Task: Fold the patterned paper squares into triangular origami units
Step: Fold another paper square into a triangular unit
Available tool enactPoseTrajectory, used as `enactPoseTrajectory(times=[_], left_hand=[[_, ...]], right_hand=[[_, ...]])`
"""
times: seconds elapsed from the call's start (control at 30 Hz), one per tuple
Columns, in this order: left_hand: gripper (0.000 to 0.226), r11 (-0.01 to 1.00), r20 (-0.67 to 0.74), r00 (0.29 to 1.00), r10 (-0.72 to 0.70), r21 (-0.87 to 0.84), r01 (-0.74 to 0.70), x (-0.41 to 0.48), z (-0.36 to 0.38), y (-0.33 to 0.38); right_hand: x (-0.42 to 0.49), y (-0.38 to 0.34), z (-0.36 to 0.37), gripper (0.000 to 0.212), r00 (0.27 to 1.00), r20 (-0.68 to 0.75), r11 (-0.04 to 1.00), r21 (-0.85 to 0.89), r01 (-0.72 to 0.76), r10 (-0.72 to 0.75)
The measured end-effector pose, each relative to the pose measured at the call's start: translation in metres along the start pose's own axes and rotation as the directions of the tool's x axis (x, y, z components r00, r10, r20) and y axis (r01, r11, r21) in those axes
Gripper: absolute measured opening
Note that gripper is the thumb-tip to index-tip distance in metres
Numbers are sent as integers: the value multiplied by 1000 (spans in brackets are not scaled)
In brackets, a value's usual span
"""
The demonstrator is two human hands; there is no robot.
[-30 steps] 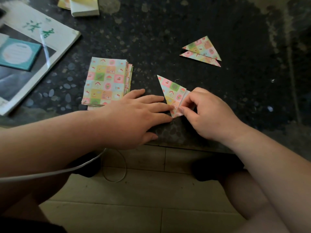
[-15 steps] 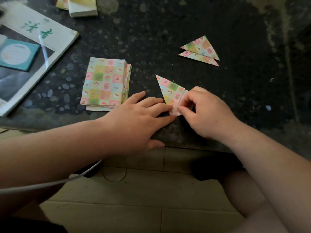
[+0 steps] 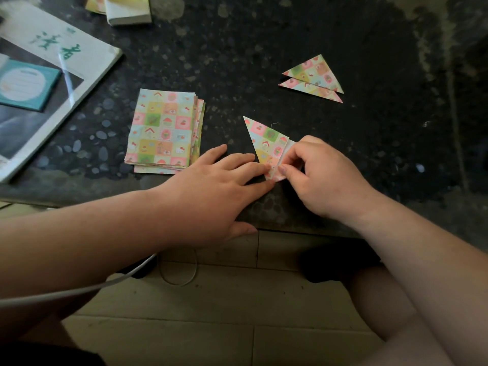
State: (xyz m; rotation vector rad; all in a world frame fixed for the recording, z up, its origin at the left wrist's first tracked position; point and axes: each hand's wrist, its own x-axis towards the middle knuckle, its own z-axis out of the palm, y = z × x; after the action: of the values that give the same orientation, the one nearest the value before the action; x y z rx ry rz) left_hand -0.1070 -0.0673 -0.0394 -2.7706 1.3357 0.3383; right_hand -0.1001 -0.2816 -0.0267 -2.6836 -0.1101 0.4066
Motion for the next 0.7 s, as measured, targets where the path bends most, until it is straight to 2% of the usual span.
enactPoseTrajectory(times=[0.37,0.5,0.7], left_hand=[[84,1000,2,1000,9,-5,-9,2,2,1],[80,1000,-77,997,19,15,-18,4,0,8],[82,999,-94,995,29,25,-27,8,-1,11]], right_hand=[[-1,-3,1,11,1000,-7,999,-31,9,-9],[-2,-3,1,12,1000,-13,1000,-24,18,-18],[-1,-2,3,11,999,-30,999,-28,15,-16]])
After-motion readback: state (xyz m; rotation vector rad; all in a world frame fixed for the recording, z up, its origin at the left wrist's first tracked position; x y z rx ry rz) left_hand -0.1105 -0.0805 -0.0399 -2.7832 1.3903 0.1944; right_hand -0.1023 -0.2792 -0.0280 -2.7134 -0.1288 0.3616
